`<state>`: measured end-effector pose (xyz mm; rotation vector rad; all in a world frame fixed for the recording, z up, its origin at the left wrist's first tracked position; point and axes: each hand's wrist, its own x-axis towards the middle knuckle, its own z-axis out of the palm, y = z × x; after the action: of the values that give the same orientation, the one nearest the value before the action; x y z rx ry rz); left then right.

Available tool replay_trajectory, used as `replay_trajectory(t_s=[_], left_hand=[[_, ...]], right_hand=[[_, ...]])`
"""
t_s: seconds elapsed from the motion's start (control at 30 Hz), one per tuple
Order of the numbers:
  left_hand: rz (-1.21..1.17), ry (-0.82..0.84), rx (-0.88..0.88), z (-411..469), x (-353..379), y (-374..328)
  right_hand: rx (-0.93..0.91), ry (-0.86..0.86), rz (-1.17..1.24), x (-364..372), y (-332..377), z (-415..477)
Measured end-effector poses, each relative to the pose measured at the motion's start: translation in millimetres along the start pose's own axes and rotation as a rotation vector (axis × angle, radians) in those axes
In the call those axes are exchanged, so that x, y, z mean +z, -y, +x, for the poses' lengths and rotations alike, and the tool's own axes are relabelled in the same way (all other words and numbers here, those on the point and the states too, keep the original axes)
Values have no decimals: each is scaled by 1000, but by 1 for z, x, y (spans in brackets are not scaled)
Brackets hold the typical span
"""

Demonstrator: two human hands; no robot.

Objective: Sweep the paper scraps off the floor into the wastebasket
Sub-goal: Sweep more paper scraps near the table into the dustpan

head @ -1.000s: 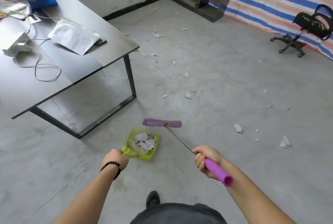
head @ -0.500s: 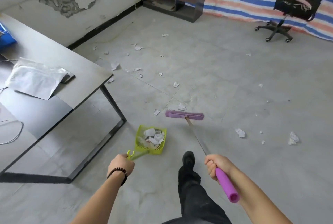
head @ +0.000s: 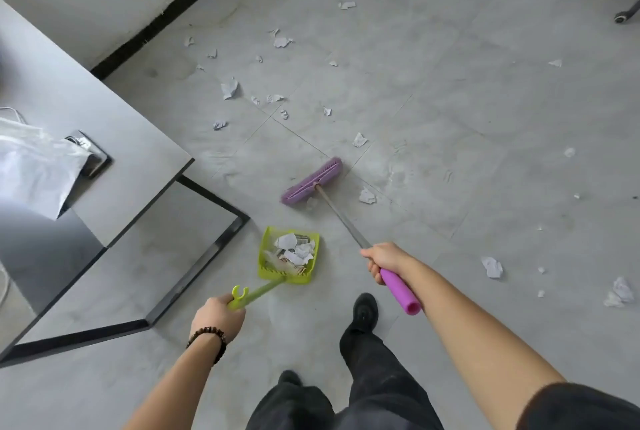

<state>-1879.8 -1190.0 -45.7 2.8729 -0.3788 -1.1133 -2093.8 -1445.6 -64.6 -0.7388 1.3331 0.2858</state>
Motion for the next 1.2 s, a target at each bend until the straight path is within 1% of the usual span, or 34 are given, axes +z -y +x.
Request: replay_trajectory(t_s=[0.13, 0.23, 0.3, 0.37, 0.53, 0.63, 0.7, 0.83, 0.97, 1.1, 1.2], left_hand=[[27, 12, 3, 17, -9, -20], [61, 31, 7, 32, -19, -34], [81, 41, 9, 39, -27, -40], [83, 53, 30, 44, -33, -44], [117, 73, 104, 54, -48, -48], [161, 78, 150, 55, -48, -49], [182, 81, 176, 55, -45, -52], [239, 99, 219, 56, -39, -64], [256, 129, 210, 57, -31, -67], [312, 137, 231, 56, -24, -69], [321, 137, 236, 57, -24, -76]], right_hand=[[85, -21, -57, -24, -13, 3], [67, -115, -214, -40, -41, -15], [36, -159, -261, -40, -56, -32], [8, -169, -164, -37, -67, -46], [41, -128, 344, -30, -72, -62], [36, -98, 622, -30, -51, -55], [15, -88, 727, -36, -28, -46], [-40, -91, 802, -57, 12, -22], [-58, -116, 825, -75, 36, 1], [10, -156, 756, -74, 45, 21], [88, -148, 664, -45, 32, 19]])
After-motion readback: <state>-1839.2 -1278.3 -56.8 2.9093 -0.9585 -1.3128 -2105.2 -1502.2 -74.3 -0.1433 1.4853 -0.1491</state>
